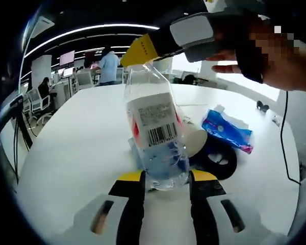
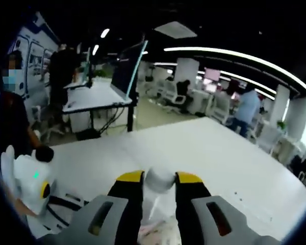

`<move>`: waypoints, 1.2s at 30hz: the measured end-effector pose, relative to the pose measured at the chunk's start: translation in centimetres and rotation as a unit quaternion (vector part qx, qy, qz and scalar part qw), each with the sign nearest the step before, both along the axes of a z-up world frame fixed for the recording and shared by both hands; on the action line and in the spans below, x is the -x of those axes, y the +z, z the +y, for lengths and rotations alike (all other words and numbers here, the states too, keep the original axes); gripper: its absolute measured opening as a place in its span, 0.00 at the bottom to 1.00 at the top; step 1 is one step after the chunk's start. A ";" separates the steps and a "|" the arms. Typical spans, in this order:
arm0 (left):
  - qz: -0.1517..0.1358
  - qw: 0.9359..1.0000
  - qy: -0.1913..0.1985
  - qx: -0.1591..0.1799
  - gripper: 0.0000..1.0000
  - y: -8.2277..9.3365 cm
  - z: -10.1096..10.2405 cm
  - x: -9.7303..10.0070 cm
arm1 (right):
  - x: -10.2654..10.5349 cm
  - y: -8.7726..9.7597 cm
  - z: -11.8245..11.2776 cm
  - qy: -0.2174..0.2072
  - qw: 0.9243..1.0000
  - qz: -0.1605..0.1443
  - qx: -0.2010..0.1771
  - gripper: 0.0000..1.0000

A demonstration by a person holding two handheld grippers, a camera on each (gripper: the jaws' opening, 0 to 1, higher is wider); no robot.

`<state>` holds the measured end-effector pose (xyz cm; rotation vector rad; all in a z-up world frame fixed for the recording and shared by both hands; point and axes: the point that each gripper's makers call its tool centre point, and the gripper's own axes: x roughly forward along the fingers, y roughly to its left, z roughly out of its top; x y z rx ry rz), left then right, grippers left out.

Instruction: Arrange the tabletop items into an orderly group along one side of the table until the central work area is clear of visible clutter.

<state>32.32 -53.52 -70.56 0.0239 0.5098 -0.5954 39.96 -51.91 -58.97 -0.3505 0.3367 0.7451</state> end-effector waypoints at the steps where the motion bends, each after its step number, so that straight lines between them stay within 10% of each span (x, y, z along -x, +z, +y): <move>1: -0.002 1.000 0.000 0.000 0.34 0.2 0.0 0.0 | 0.3 0.1 0.0 0.002 1.000 -0.006 0.006 0.20; 20: -0.057 0.998 -0.006 -0.038 0.38 3.7 -1.1 0.5 | 5.7 1.0 -1.5 -0.004 0.997 -0.057 0.049 0.20; 36: -0.062 0.996 -0.004 -0.066 0.39 3.8 -1.2 0.7 | 7.0 -1.4 -1.4 0.022 0.998 0.061 0.010 0.34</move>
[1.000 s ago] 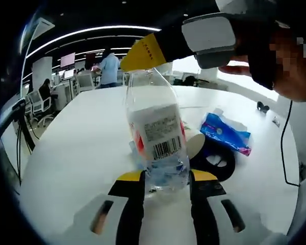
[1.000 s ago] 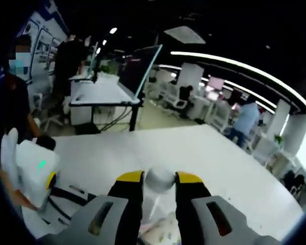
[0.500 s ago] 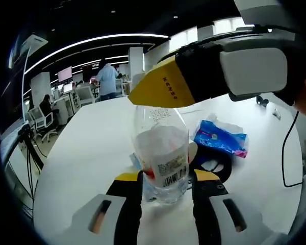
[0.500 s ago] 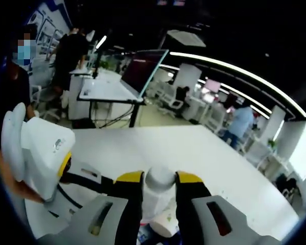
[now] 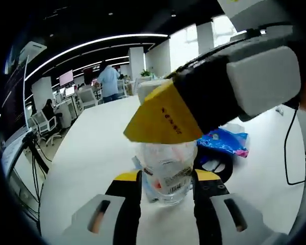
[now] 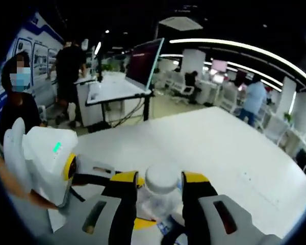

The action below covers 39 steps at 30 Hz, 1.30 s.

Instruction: Arrange the tabletop items into an orderly group along one side of the table until the central work area is clear of visible clutter.

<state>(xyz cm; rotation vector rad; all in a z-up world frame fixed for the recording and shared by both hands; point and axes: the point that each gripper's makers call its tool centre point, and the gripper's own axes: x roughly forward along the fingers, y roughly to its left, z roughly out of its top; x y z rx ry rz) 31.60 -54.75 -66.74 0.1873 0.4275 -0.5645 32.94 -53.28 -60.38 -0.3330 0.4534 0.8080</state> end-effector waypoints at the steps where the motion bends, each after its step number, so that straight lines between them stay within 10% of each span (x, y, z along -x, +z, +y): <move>1: 0.000 1.000 -0.001 -0.001 0.39 0.0 0.0 0.0 | 0.0 0.1 0.0 0.002 1.000 0.003 -0.005 0.35; 8: 0.002 1.000 -0.008 -0.003 0.38 -0.1 -0.1 0.4 | 0.3 1.5 0.4 0.104 0.995 -0.002 0.000 0.48; 14: 0.002 1.000 -0.016 -0.008 0.37 -0.1 0.0 0.7 | 0.2 2.7 -1.0 0.229 0.972 0.016 0.045 0.55; 22: 0.005 1.000 -0.015 -0.011 0.37 -0.2 0.1 0.9 | -0.6 2.0 -3.2 0.333 0.930 0.004 0.155 0.58; 28: 0.007 1.000 -0.017 -0.018 0.37 -0.3 0.3 1.2 | 0.9 -2.5 -4.6 0.418 0.861 -0.001 0.291 0.60; 35: 0.008 0.999 -0.019 -0.025 0.37 -0.2 1.0 1.9 | 1.5 -3.8 -2.4 0.453 0.841 -0.007 0.295 0.60; 39: 0.008 1.000 -0.013 -0.024 0.38 -0.2 1.4 2.2 | 1.2 -4.5 -1.8 0.495 0.801 -0.038 0.333 0.60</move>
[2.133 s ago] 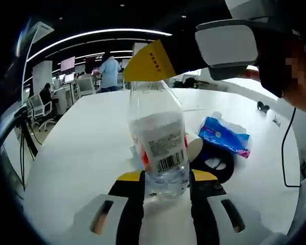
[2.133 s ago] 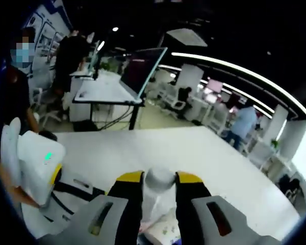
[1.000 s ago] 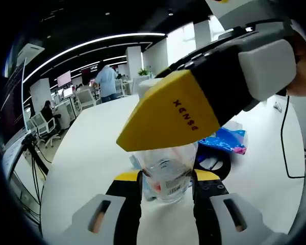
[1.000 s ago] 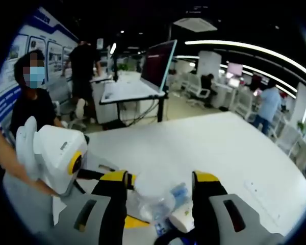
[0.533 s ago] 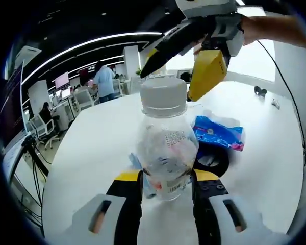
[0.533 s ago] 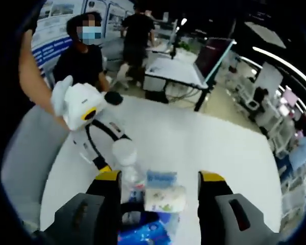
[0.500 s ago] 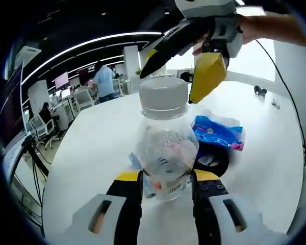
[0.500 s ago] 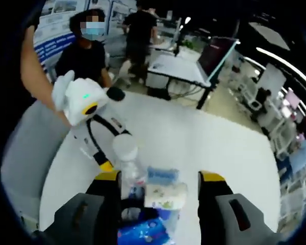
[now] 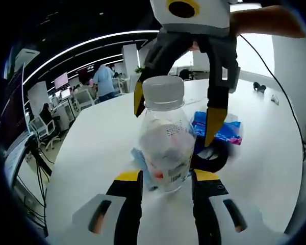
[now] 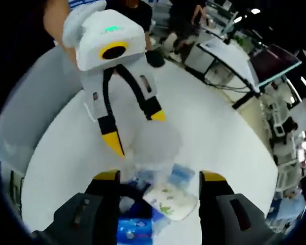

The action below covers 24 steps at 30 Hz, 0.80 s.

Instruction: Arrange the tabletop items into an orderly group along one side of the table until the central work area is clear of visible clutter.

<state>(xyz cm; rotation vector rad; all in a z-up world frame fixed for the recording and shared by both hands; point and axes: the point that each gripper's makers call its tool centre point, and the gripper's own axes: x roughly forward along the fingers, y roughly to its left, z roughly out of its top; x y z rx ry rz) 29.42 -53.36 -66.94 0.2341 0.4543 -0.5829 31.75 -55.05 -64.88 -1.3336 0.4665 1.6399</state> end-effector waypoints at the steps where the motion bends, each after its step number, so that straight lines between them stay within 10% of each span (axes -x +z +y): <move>1: 0.001 1.000 0.001 -0.001 0.38 -0.1 0.0 0.1 | 0.0 -0.1 0.0 0.004 1.000 -0.002 0.003 0.60; 24: 0.002 1.000 0.006 -0.006 0.38 -0.1 0.4 1.3 | 0.1 -1.4 -0.9 0.067 0.996 -0.019 0.047 0.60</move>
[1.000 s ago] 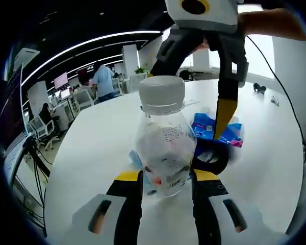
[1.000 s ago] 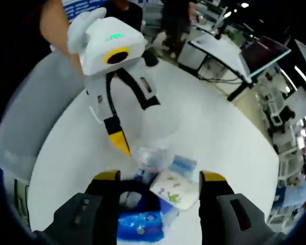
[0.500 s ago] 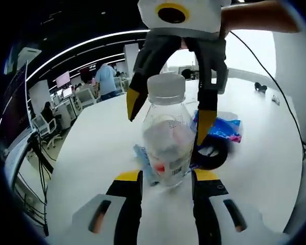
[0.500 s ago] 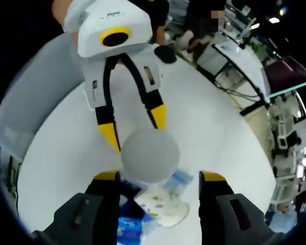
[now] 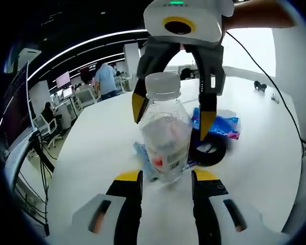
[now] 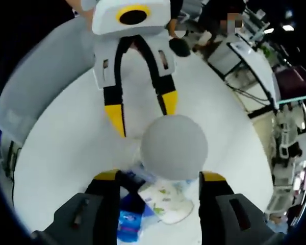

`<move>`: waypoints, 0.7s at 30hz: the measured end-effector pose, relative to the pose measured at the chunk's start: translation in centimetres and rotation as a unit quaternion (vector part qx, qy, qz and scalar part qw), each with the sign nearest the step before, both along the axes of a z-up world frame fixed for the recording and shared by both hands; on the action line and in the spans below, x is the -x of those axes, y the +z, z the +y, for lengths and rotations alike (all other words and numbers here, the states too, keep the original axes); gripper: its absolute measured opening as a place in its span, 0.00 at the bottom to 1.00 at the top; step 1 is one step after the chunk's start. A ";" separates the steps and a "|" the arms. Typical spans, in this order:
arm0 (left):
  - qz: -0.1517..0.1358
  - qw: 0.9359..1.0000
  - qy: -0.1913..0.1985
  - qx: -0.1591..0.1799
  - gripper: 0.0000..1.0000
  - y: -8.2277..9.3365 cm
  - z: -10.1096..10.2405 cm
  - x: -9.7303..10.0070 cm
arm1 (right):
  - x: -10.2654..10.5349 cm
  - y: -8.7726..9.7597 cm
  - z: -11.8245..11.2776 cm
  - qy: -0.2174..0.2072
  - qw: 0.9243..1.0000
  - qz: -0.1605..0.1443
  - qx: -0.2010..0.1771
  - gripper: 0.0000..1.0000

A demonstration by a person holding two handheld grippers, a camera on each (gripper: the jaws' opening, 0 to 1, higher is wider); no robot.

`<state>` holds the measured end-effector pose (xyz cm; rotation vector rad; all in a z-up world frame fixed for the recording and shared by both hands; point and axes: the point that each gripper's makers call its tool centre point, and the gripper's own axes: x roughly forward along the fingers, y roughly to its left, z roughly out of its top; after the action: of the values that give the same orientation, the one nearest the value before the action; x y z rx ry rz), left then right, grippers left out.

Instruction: Arrange the tabletop items into an orderly group along one side of the table until the central work area is clear of visible clutter.

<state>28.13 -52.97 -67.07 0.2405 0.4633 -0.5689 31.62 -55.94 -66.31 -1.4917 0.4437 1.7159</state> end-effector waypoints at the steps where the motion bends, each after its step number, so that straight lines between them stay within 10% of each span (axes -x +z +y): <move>1: 0.000 1.000 0.001 0.000 0.38 0.0 0.0 0.1 | 0.0 0.0 0.0 0.004 1.000 -0.003 0.000 0.60; 21: 0.007 1.000 -0.014 0.001 0.41 -0.3 1.0 1.7 | 1.1 -0.1 1.7 0.083 0.996 -0.028 0.001 0.45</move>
<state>26.38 -51.99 -67.33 0.2407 0.4739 -0.5984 30.50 -54.21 -66.37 -1.6128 0.3002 1.7958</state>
